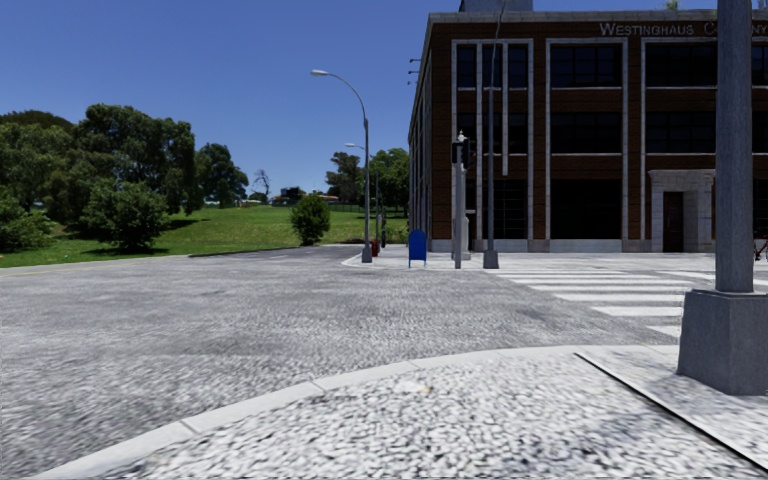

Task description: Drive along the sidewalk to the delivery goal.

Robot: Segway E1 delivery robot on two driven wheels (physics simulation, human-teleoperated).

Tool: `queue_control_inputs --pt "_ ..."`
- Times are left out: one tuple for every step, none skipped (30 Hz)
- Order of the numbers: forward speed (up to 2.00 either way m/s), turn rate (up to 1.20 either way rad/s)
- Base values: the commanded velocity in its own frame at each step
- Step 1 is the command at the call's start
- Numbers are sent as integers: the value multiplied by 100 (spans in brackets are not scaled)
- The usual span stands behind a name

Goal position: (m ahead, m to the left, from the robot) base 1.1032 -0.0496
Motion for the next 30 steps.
queue_control_inputs --pt "93 0" --pt "93 0" --pt "88 0" --pt "85 0" --pt "83 0" --pt "83 0" --pt "81 0" --pt "78 0" --pt "77 0" --pt "76 0" --pt "76 0" --pt "75 0" --pt "75 0" --pt "75 0" --pt "75 0" --pt "75 0" --pt "75 0" --pt "75 0" --pt "75 0" --pt "75 0" --pt "75 0" --pt "75 0" --pt "52 0" --pt "52 0" --pt "0 0" --pt "0 0" --pt "0 0" --pt "0 0" --pt "0 0" --pt "0 0"
